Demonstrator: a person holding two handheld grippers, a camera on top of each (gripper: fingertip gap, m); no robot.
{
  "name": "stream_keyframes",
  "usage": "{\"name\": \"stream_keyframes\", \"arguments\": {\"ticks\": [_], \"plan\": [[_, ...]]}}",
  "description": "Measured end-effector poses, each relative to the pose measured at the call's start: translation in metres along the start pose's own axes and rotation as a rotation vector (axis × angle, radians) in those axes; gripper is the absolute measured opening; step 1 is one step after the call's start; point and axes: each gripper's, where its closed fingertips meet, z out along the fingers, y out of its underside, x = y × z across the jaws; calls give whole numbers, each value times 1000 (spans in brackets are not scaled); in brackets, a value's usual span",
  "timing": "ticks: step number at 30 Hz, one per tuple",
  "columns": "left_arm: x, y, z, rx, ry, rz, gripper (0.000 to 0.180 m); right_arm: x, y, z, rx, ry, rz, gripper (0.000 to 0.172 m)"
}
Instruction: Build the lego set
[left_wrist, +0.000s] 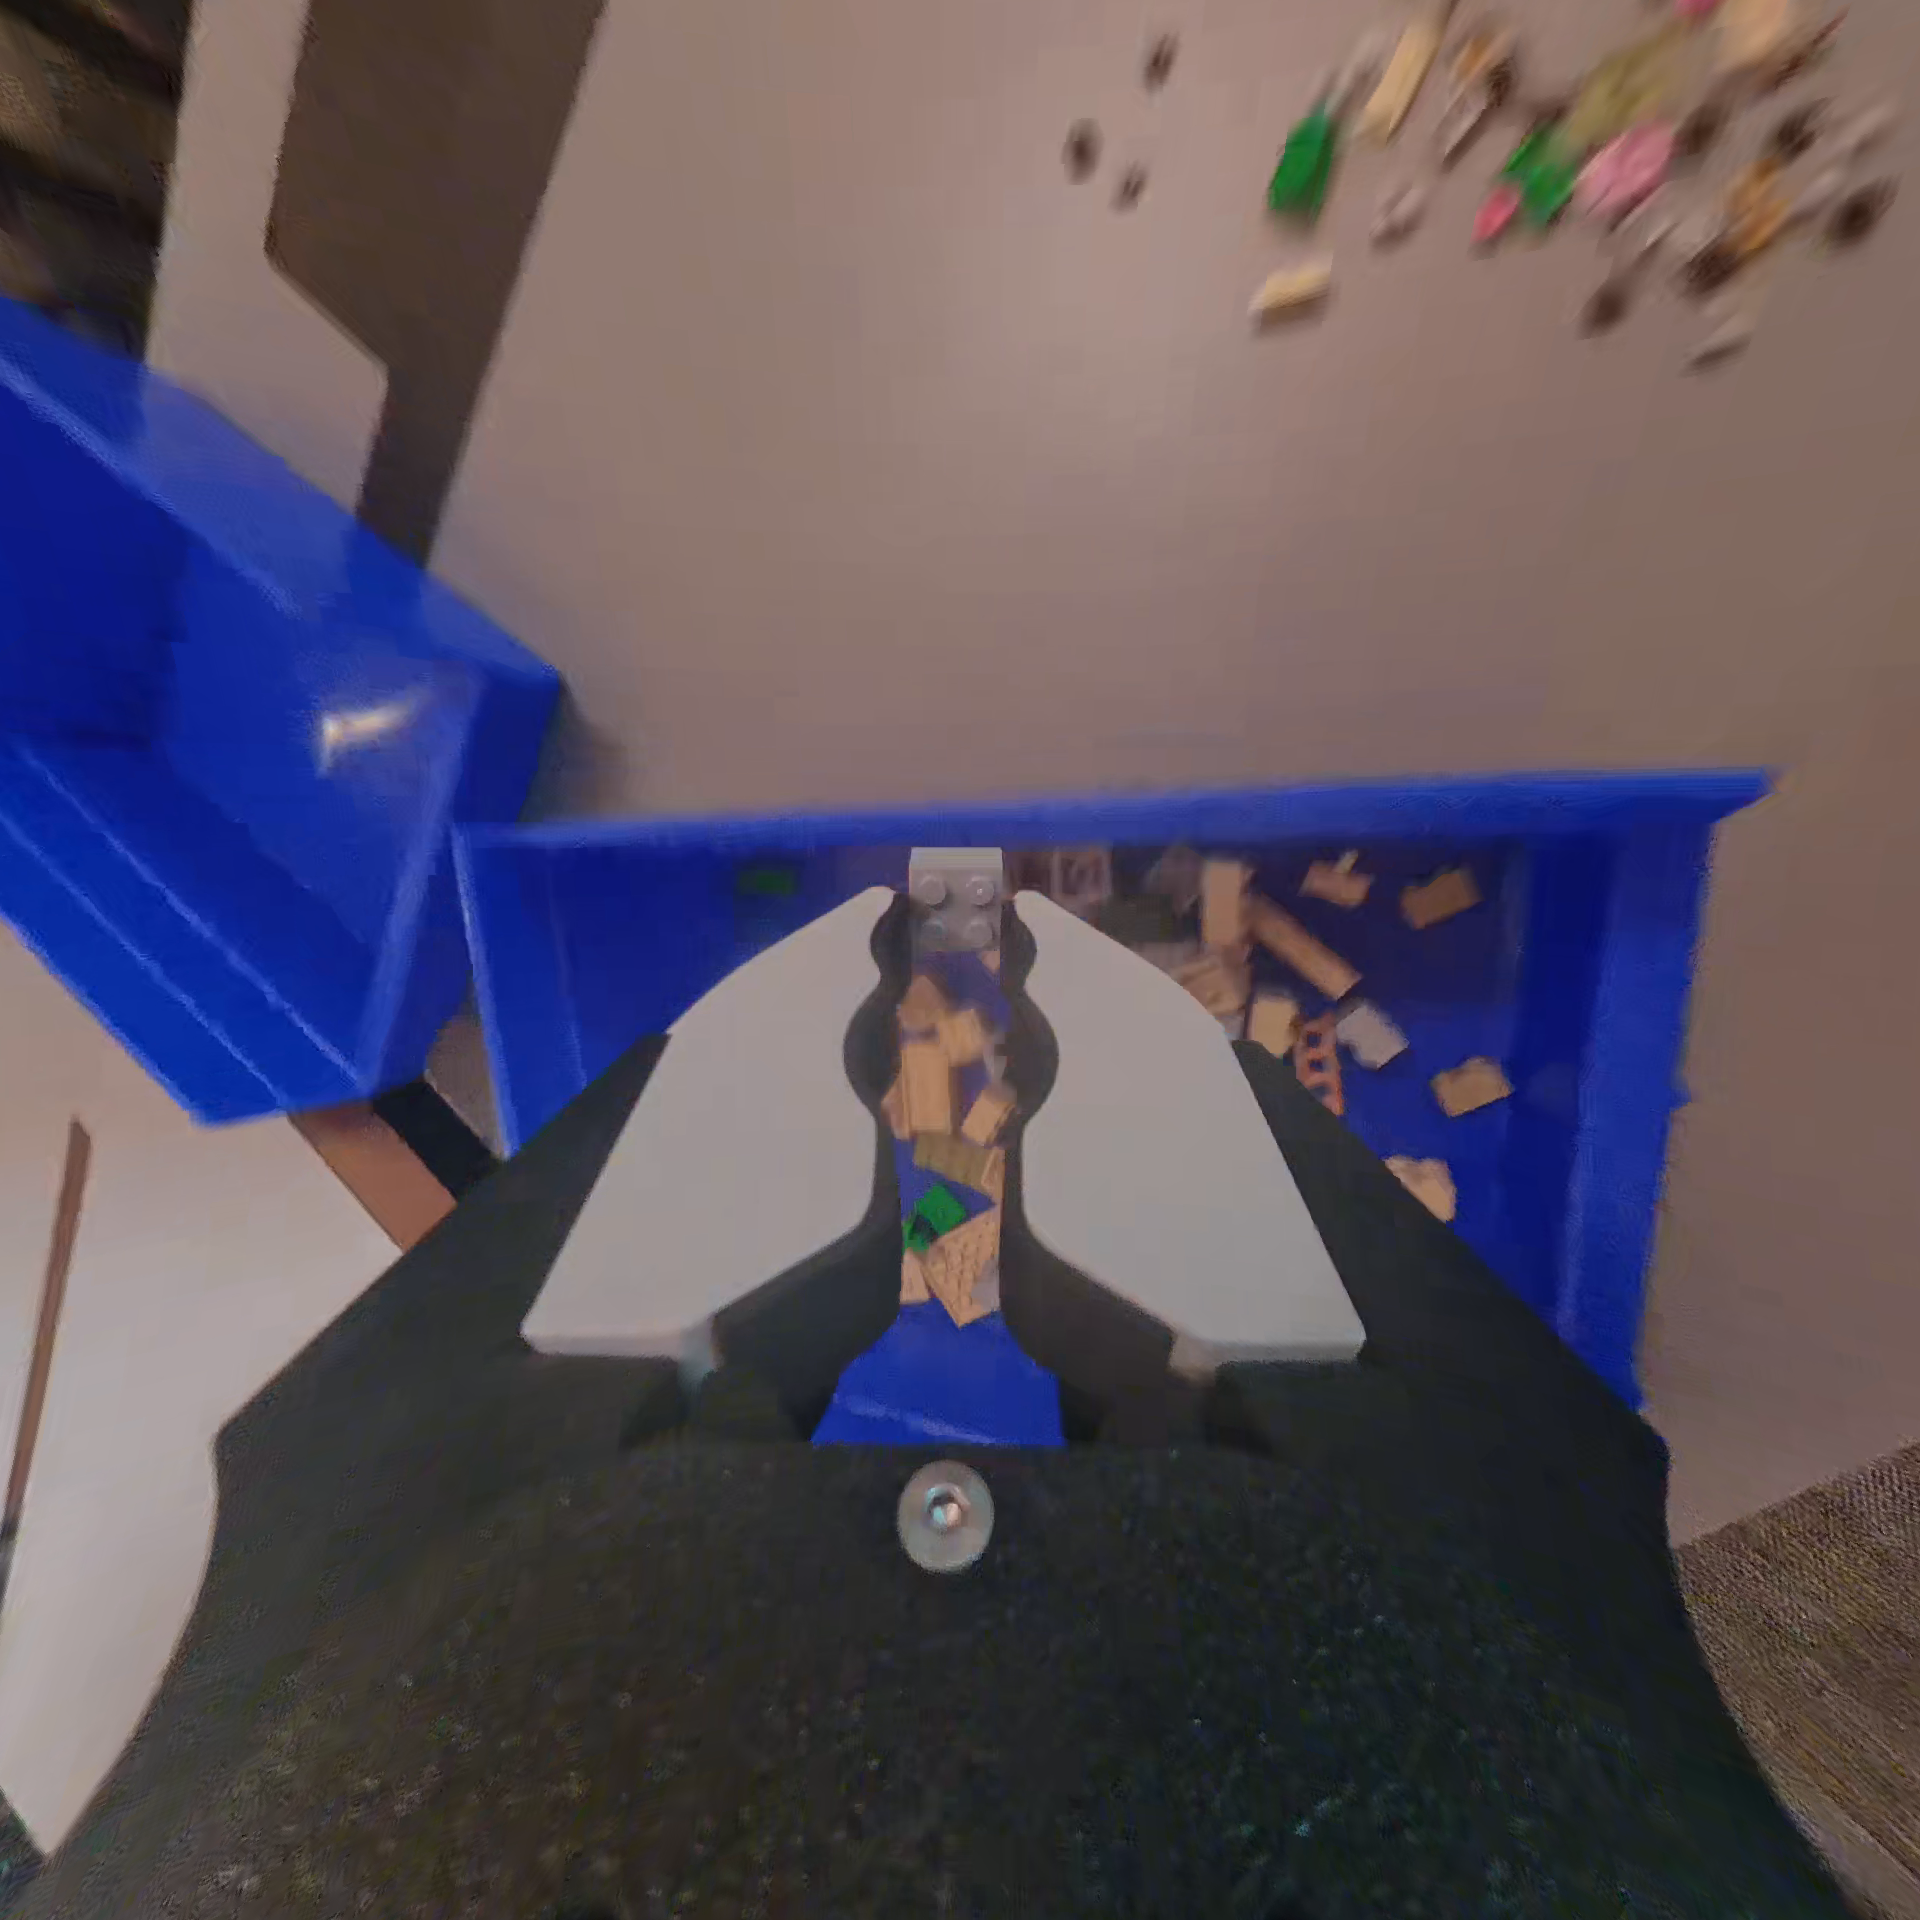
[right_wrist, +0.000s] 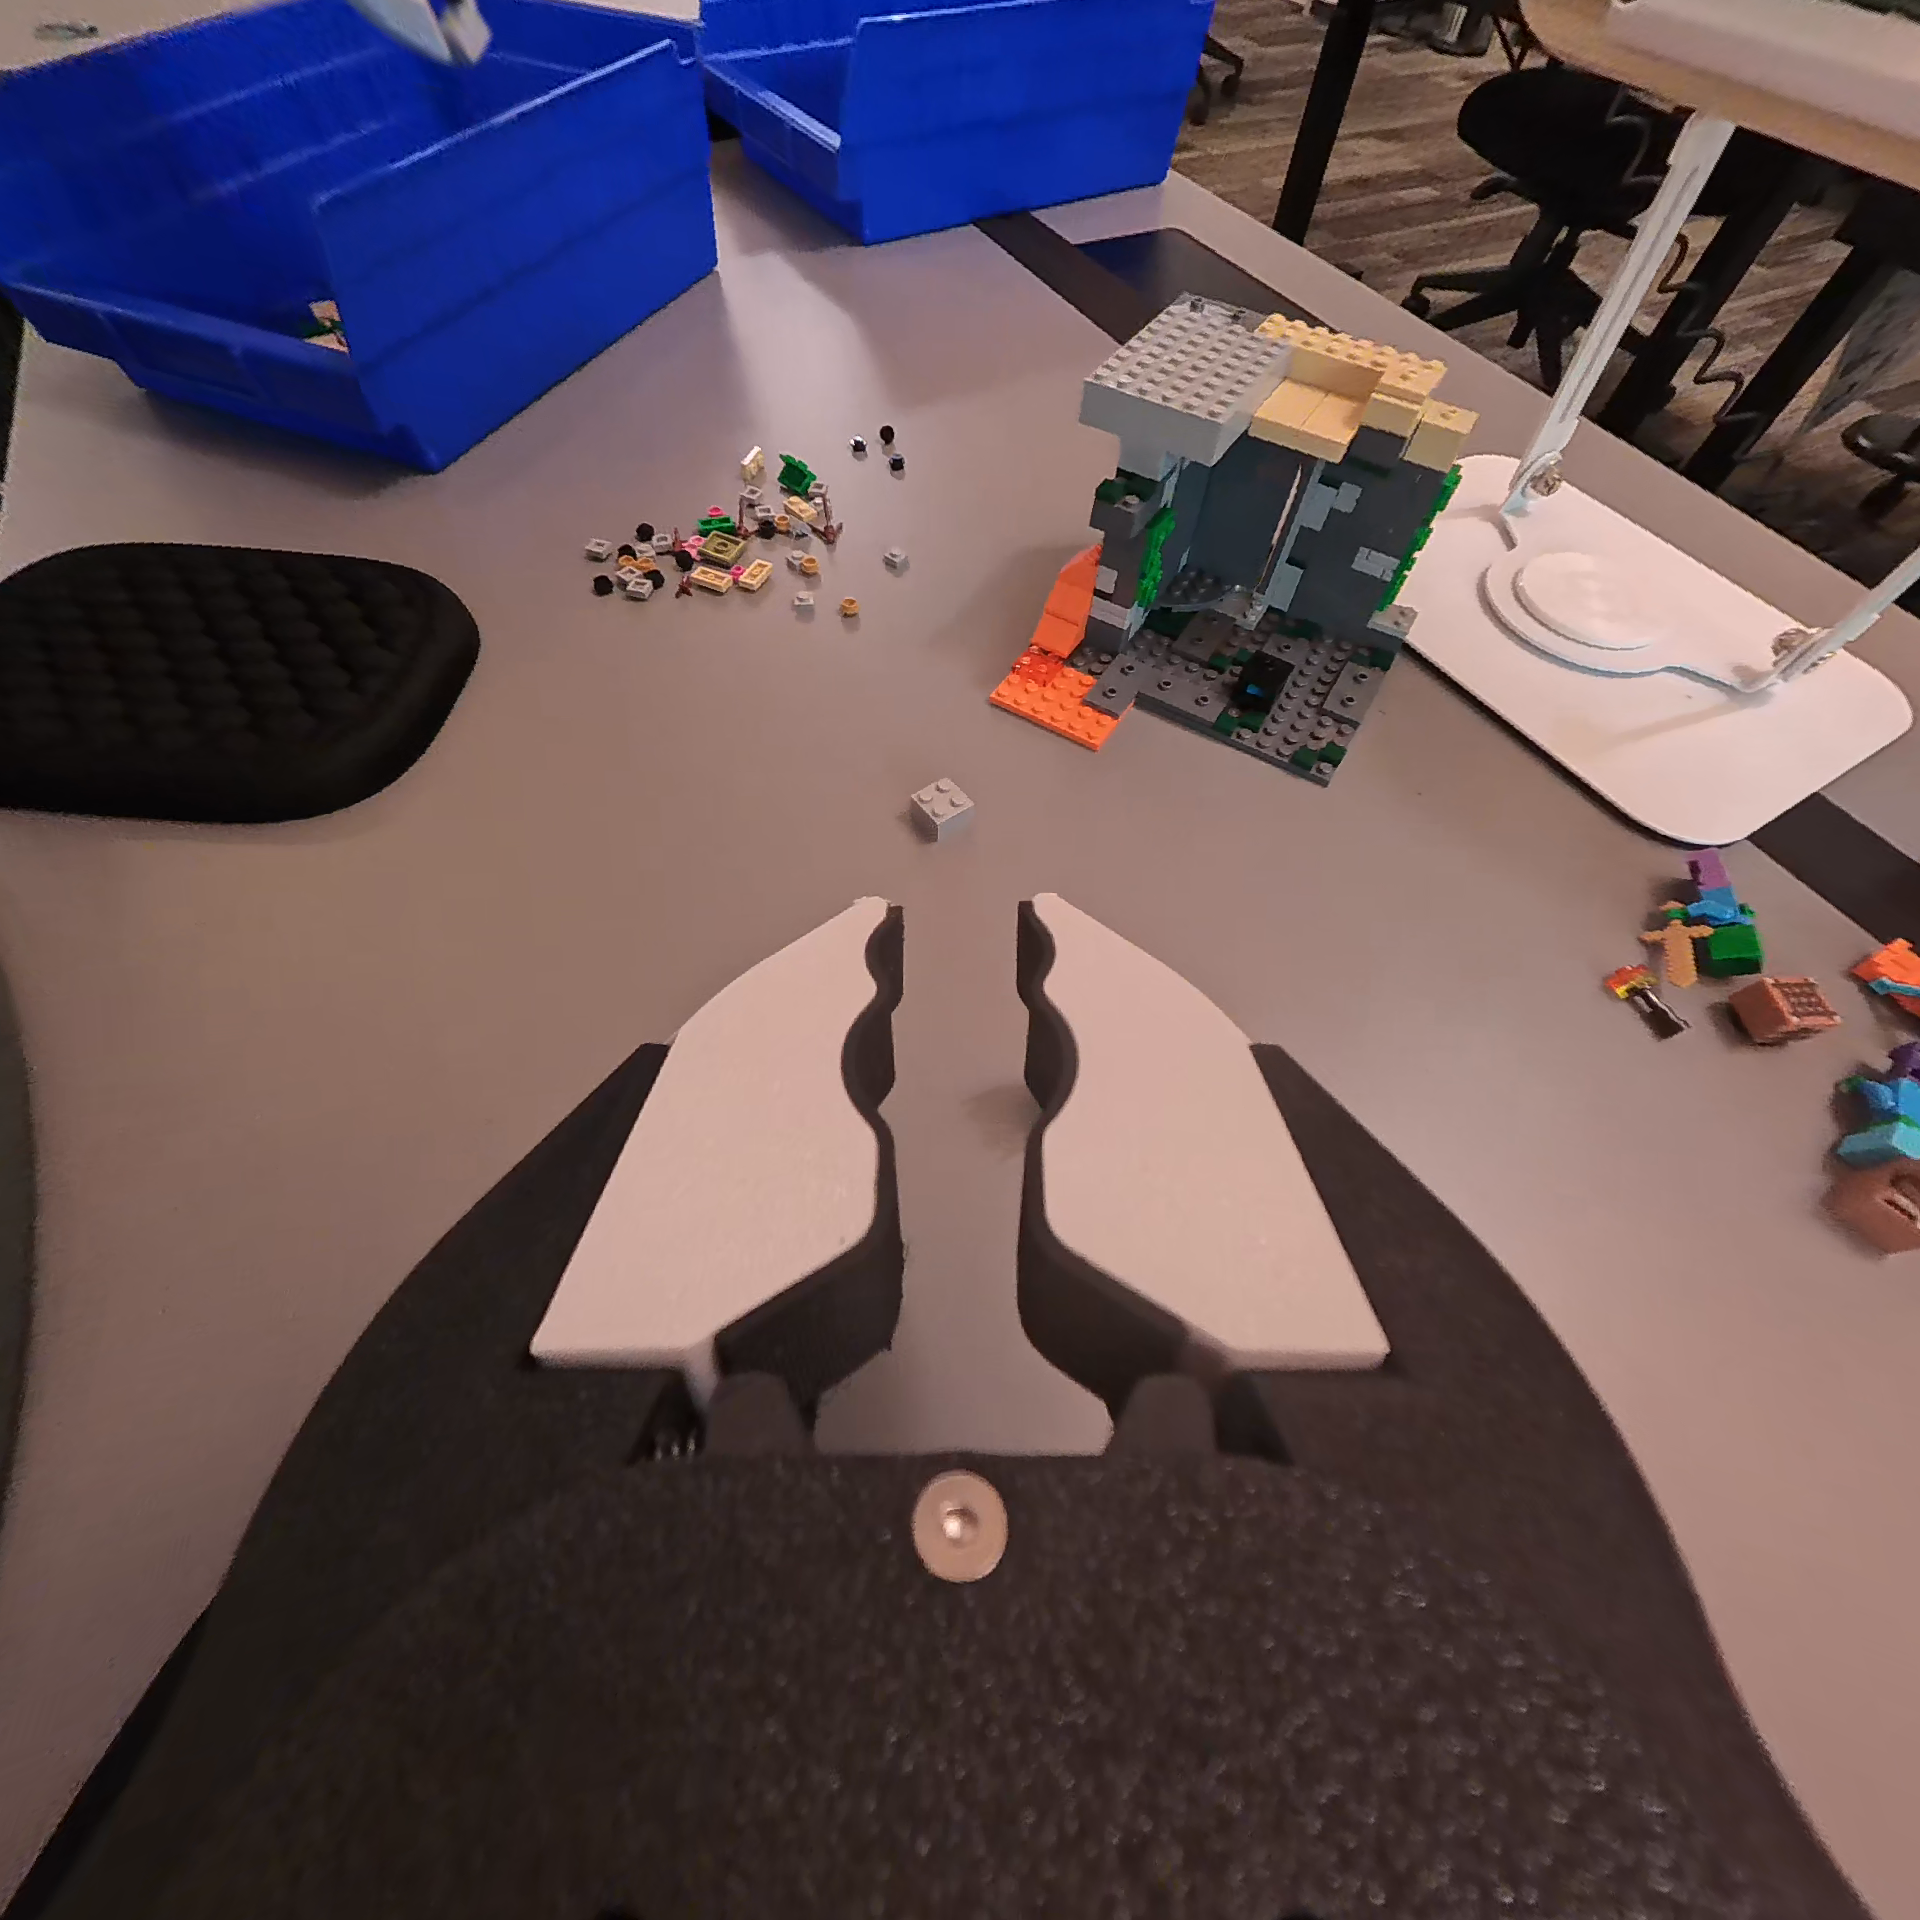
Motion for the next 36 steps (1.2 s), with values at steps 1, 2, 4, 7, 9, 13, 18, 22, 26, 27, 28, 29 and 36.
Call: {"name": "stream_keyframes", "arguments": {"ticks": [1, 2, 4, 7, 9, 13, 18, 22, 26, 27, 28, 29, 36], "plan": [[7, -18, -5, 28, 13, 20, 16, -1, 0, -1, 2, 0, -2, 20], [16, -37, -8, 57, 28, 41, 16, -1, 1, -2, 5, 1, -3, 20], [40, -75, -13, 116, 78, 97, 16, -1, 1, -4, 16, 8, -5, 20], [84, -130, -14, 205, 182, 169, 16, 2, 2, -8, 40, 24, 8, 20], [114, -163, -10, 249, 242, 222, 16, 7, 4, -11, 57, 37, 31, 20], [164, -220, 4, 295, 347, 294, 16, 19, 7, -18, 108, 81, 88, 18], [210, -269, 32, 290, 430, 344, 16, 42, 11, -28, 178, 178, 162, 15], [228, -292, 59, 262, 465, 370, 16, 56, 13, -35, 204, 243, 196, 14], [235, -299, 88, 201, 476, 397, 16, 60, 14, -37, 223, 254, 217, 13], [235, -299, 95, 182, 476, 402, 16, 60, 15, -37, 226, 252, 222, 13], [234, -299, 100, 166, 474, 410, 16, 60, 15, -36, 227, 248, 225, 13], [233, -300, 105, 156, 473, 414, 16, 59, 16, -36, 227, 246, 227, 13], [237, -311, 125, 113, 525, 408, 16, 56, 16, -34, 224, 229, 223, 13]]}}
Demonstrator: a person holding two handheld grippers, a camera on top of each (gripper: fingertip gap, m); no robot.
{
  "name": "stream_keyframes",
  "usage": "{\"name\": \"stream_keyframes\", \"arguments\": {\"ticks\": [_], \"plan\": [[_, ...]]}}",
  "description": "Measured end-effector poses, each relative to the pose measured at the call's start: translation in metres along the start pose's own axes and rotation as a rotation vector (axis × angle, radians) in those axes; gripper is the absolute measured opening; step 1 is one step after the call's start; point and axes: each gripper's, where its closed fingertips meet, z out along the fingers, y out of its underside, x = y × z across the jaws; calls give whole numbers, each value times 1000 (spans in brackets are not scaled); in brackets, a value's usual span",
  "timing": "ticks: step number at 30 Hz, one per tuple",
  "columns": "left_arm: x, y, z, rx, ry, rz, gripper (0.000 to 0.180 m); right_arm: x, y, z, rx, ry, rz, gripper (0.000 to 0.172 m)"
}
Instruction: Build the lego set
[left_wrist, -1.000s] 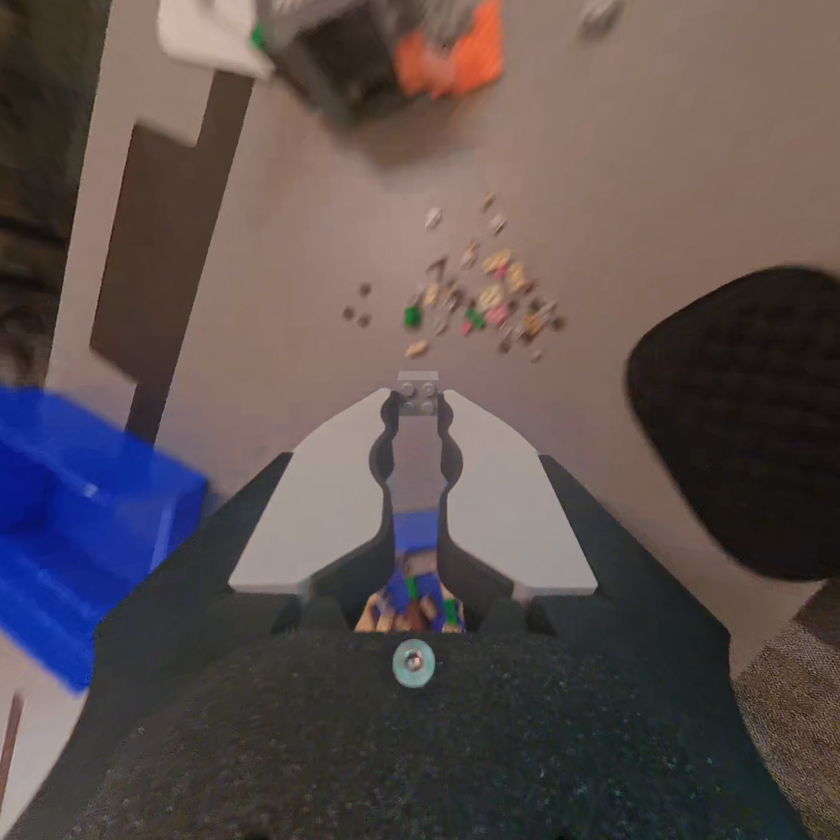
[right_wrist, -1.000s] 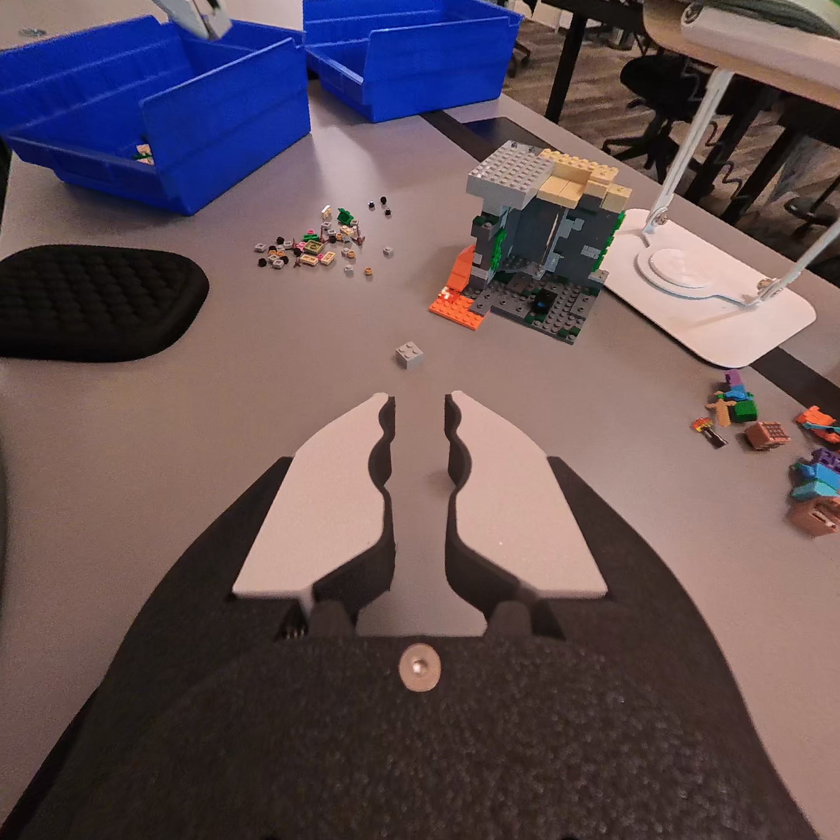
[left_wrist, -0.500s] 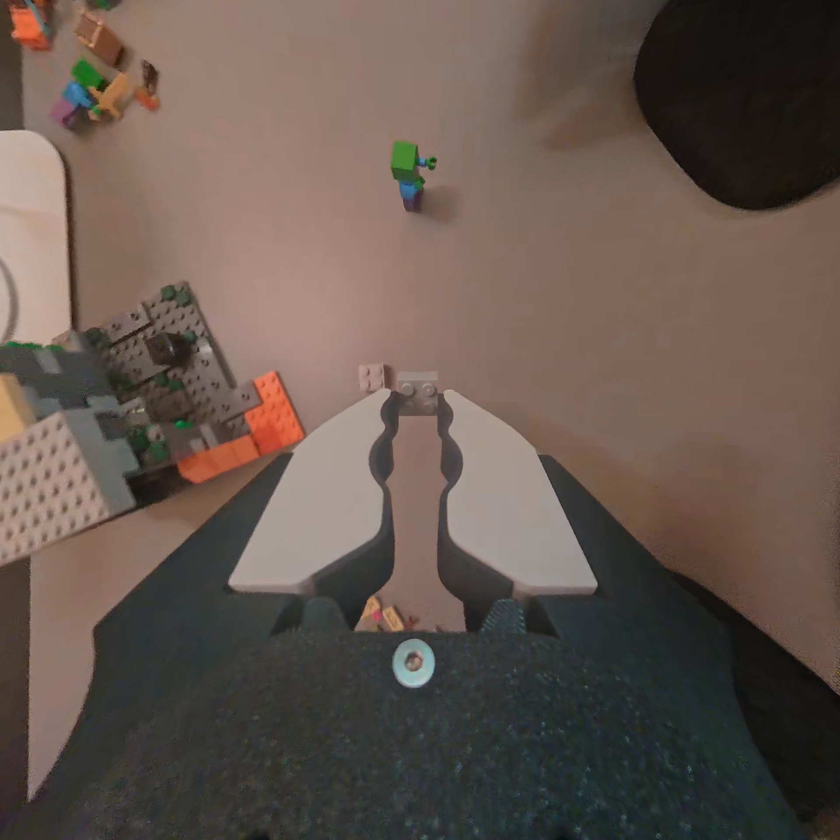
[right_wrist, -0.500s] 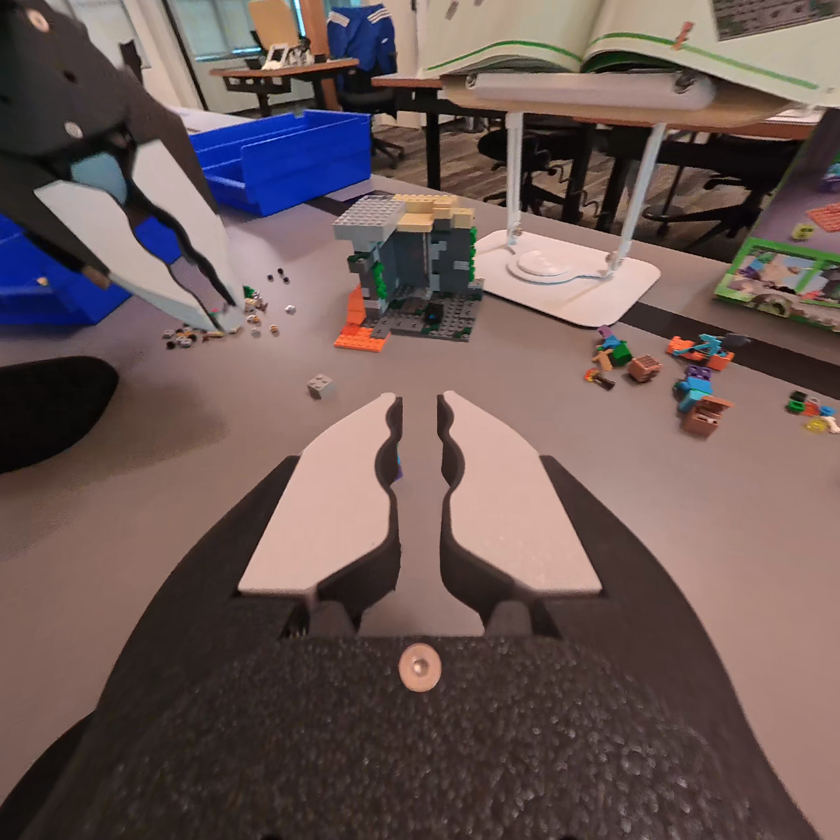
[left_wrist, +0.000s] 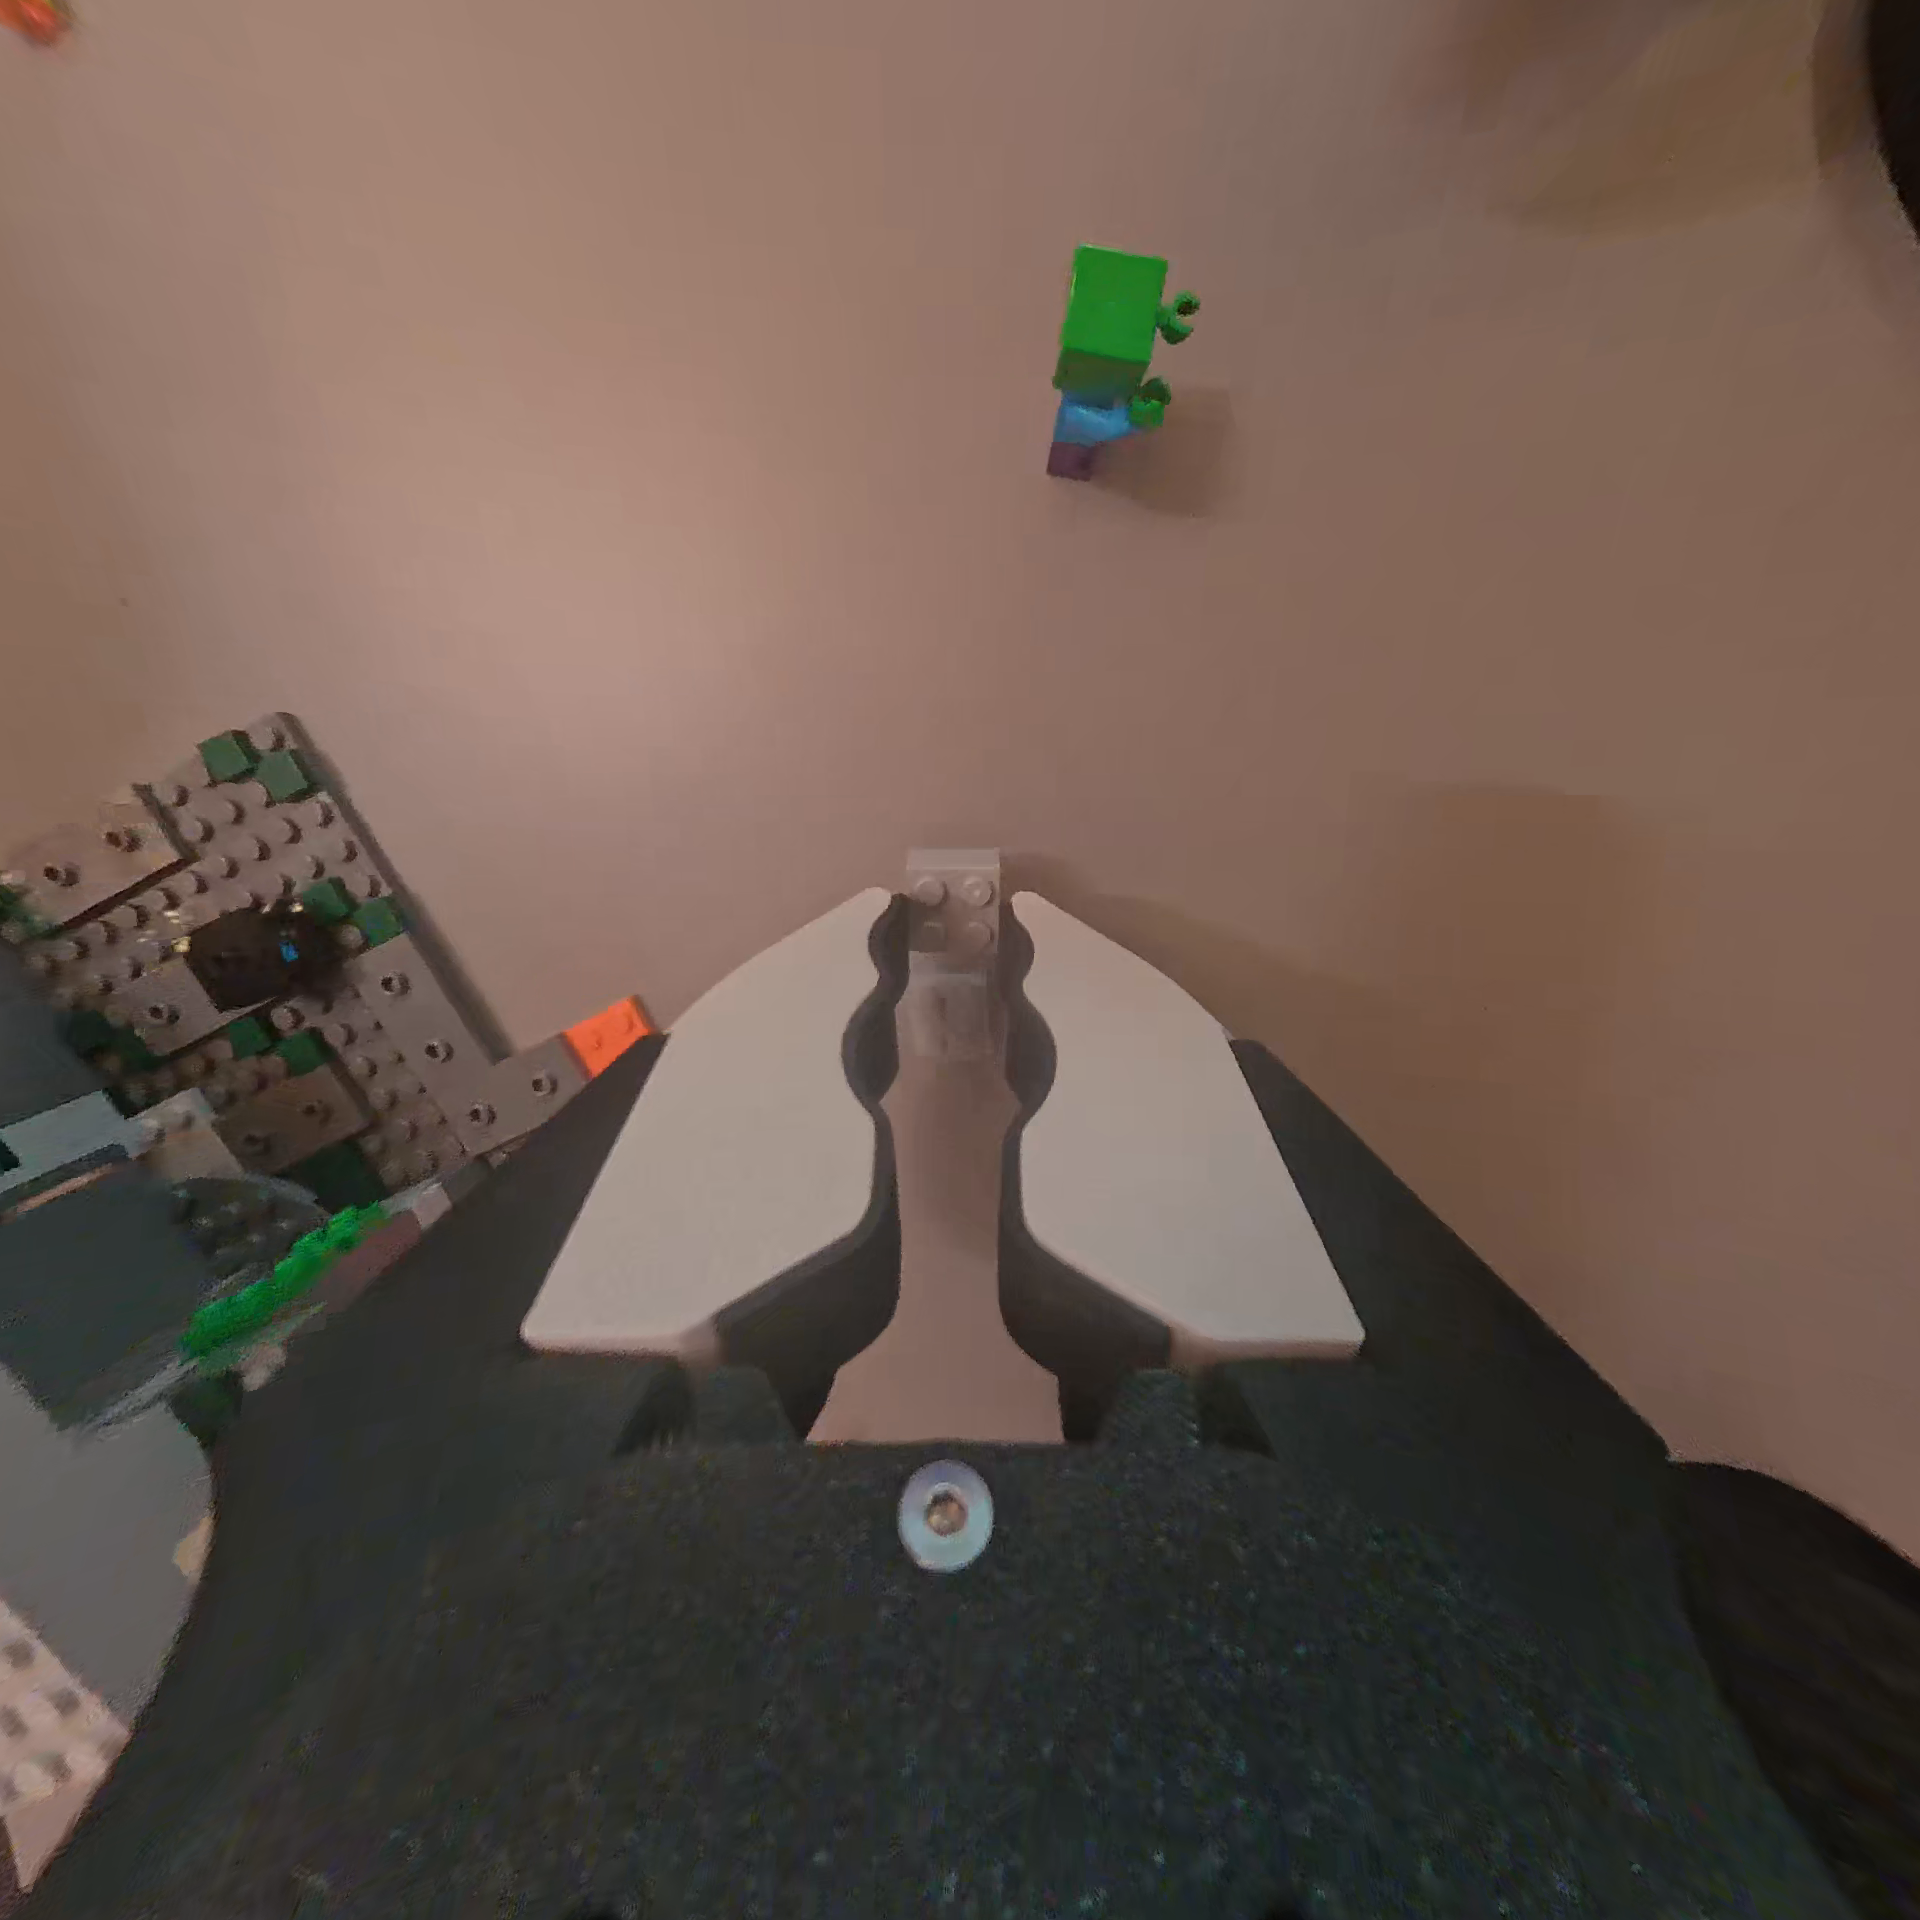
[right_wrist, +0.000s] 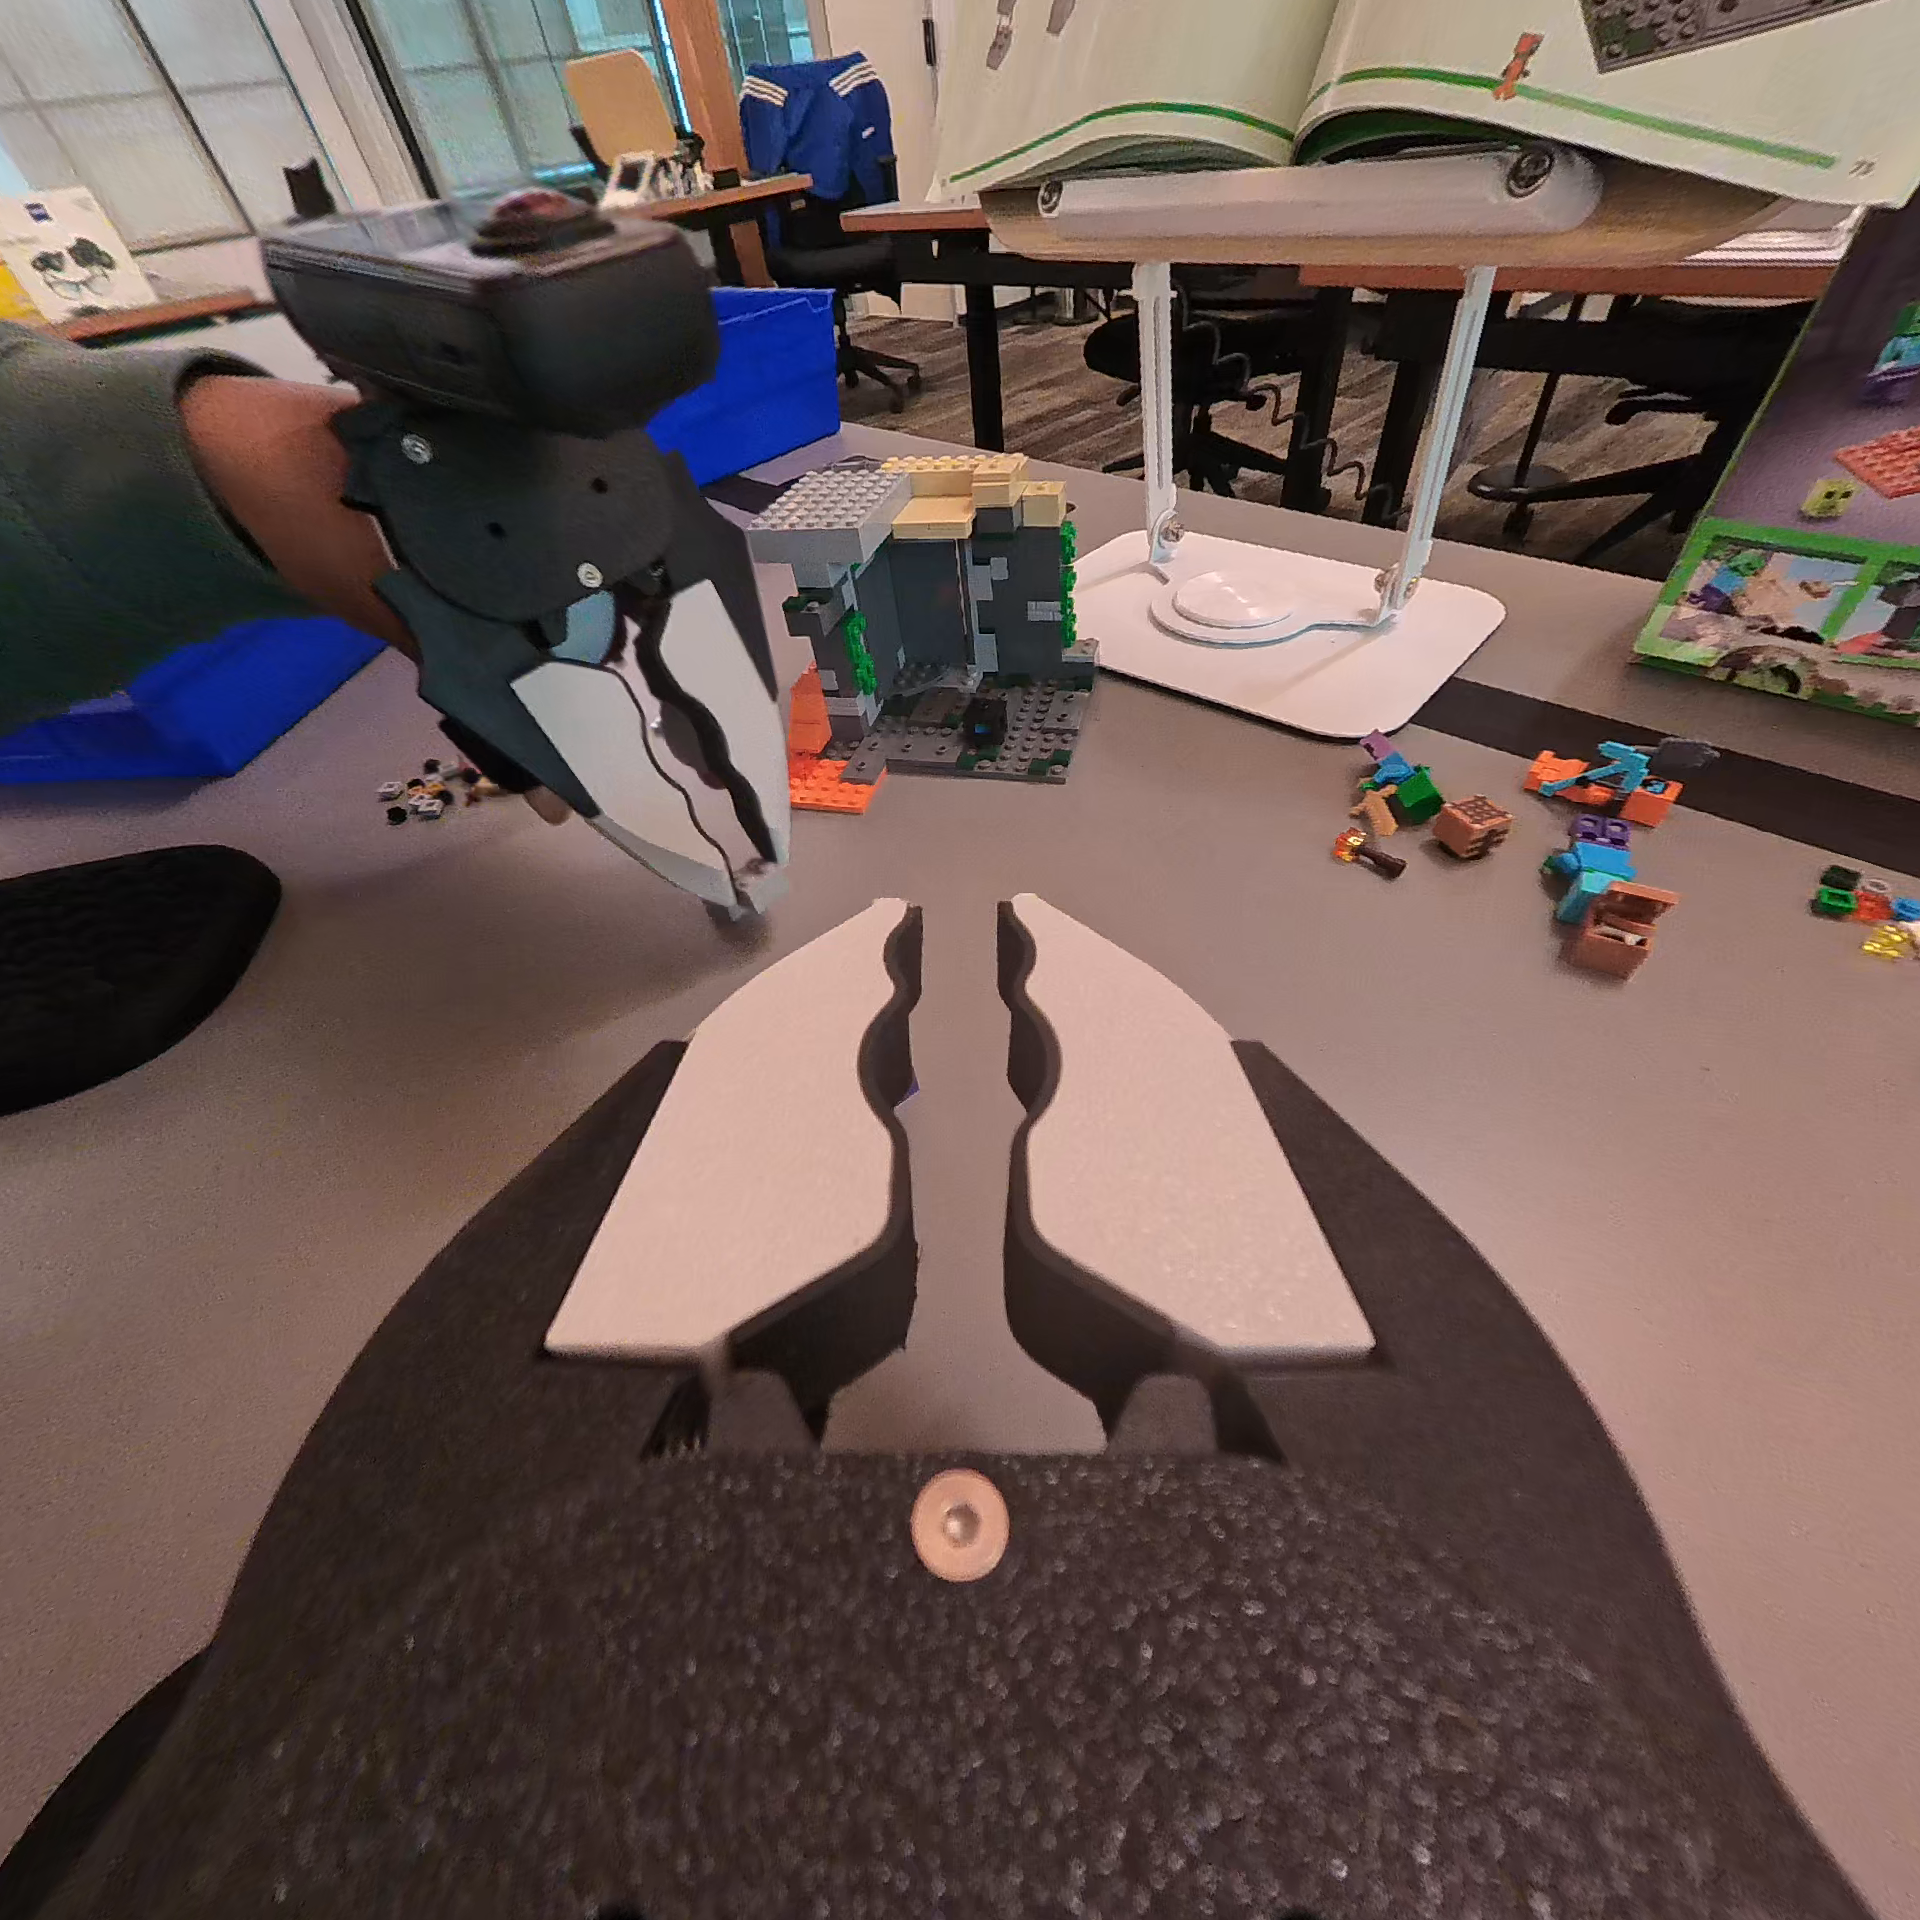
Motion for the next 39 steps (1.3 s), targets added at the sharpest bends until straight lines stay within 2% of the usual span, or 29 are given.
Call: {"name": "stream_keyframes", "arguments": {"ticks": [7, 9, 12, 15, 18, 23, 28, 33, 36, 39], "plan": [[2, 8, 14, -48, 28, 2, 16, 0, 2, 0, -5, -8, 3, 13], [3, 9, 12, -37, 28, -4, 22, -1, 2, 0, -5, -11, 3, 13], [4, 5, 1, 17, -1, -11, 24, -3, 2, 1, -5, -16, -7, 13], [8, 1, -25, 123, -62, -42, 24, -3, 3, 1, -7, -18, -11, 13], [9, 9, -45, 195, -125, -83, 22, -4, 2, 1, -6, -18, -14, 13], [15, 33, -39, 190, -128, -121, 20, -6, -1, 2, 19, -30, -11, 13], [18, 41, -43, 218, -141, -127, 19, -10, 1, 2, 21, -43, -27, 13], [18, 64, -91, 295, -246, -155, 14, -9, 6, 3, 2, -36, -52, 13], [15, 104, -136, 303, -353, -203, 9, -9, 5, 3, 4, -38, -50, 13], [10, 159, -184, 280, -442, -310, 0, -9, 5, 4, 5, -43, -47, 13]]}}
